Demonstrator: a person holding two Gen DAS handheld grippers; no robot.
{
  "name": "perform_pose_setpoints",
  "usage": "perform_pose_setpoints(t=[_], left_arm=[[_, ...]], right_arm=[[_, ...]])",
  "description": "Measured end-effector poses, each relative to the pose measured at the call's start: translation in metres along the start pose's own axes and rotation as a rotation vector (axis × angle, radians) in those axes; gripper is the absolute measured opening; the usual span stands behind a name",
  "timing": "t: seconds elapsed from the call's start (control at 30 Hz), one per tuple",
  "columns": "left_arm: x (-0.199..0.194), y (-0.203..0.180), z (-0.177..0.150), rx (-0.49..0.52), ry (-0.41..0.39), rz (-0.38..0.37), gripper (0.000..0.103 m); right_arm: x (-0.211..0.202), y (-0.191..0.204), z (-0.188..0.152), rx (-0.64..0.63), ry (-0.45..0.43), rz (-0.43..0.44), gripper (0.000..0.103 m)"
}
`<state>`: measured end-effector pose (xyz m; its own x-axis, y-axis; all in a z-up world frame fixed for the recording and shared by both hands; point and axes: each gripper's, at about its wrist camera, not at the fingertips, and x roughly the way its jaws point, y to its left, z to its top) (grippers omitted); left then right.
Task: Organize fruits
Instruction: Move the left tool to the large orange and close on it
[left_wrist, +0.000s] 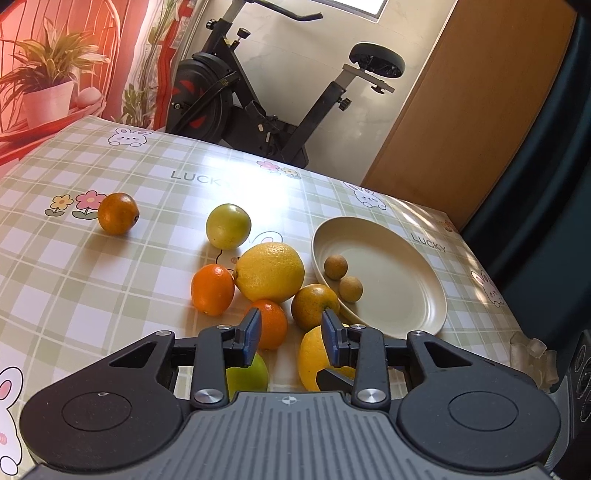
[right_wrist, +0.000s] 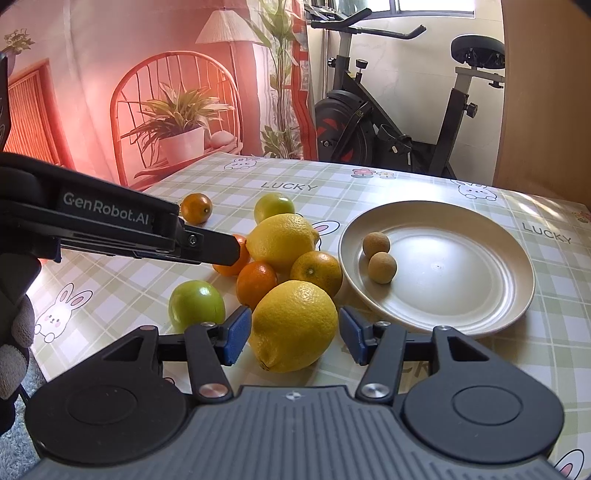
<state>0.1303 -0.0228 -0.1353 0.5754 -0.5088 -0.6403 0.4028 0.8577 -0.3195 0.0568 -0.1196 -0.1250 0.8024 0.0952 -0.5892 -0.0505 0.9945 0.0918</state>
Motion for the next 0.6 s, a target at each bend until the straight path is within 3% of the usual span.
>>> perform_pose_setpoints(t=[0.2,0.6], left_arm=[[0.012,-0.007,-0.005,-0.002,0.048,-0.054,0.043],[0.041,-0.011,-0.014,-0.034,0.123,-0.104,0.052]], right_arm=[[0.005,-0.001,-0.005,0.017,0.014,0.011,0.065],[0.017,-0.005,-0.012,0.037,0.04,0.021,0.065]])
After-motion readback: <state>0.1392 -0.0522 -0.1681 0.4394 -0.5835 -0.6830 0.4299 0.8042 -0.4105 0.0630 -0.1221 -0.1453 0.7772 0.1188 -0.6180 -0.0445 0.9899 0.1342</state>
